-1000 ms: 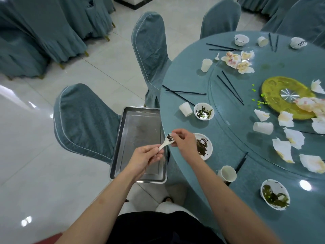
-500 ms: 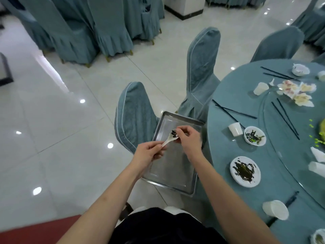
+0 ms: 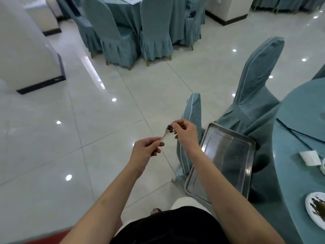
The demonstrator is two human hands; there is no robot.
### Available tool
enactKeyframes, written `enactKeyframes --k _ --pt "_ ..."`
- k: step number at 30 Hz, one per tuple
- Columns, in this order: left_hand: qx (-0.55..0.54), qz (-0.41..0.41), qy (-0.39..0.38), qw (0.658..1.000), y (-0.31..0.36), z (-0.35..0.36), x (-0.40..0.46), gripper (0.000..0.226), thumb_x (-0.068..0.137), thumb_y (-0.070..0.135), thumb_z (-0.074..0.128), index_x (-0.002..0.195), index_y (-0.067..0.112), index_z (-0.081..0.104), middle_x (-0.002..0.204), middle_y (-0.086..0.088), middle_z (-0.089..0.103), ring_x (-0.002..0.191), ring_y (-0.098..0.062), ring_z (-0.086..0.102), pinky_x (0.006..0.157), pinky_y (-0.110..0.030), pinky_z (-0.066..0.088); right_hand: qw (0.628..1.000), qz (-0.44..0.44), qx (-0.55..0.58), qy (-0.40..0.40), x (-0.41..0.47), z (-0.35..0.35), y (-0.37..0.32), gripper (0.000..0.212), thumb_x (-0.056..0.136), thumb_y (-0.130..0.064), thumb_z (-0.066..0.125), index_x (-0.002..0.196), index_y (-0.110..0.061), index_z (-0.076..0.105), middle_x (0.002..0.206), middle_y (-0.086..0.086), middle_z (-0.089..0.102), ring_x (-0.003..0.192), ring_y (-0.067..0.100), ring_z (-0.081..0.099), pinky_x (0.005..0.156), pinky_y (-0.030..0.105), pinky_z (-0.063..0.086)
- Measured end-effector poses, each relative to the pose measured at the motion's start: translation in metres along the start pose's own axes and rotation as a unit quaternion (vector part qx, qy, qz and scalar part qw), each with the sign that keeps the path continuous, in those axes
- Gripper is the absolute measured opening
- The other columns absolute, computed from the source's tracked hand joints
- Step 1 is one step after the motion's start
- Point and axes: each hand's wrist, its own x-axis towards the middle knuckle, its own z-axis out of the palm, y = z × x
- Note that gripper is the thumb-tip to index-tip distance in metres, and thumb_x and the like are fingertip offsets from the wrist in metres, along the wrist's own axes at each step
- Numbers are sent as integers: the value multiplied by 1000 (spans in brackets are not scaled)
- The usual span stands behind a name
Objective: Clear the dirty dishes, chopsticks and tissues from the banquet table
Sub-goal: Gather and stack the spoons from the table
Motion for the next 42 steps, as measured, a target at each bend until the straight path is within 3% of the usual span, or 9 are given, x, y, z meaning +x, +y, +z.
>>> enactKeyframes --k 12,20,26,33,42 --pt "-50 -9 66 997 35 -91 79 19 100 9 63 114 7 74 99 -12 78 77 -17 66 74 -26 54 998 16 0 -64 89 120 -36 12 93 -21 68 86 -14 75 81 5 74 68 12 63 65 27 56" --pt "-8 -1 89 996 106 -141 215 18 100 9 62 114 9 73 99 -11 78 74 -12 65 70 -26 50 994 13 52 -98 231 203 -72 13 92 -20 69 86 -11 76 85 9 75 71 14 64 67 29 56" --pt "6 -13 71 997 175 -150 324 18 98 7 64 113 7 73 94 -11 76 73 -13 63 67 -23 49 993 19 79 -85 341 229 -108 13 93 -19 68 87 -11 76 83 7 75 69 13 63 68 30 57" --pt "8 -24 17 1000 215 -119 427 17 98 8 65 112 8 73 100 -15 77 75 -15 63 74 -29 49 993 42 111 -17 435 202 -121 12 94 -18 69 89 -10 76 78 3 72 67 13 61 72 33 57" --pt "40 -26 -146 988 249 -26 562 17 98 8 63 111 9 75 98 -11 77 76 -13 62 72 -27 49 977 52 140 150 536 119 -125 9 93 -14 70 86 -12 76 73 1 70 65 13 59 66 29 55"
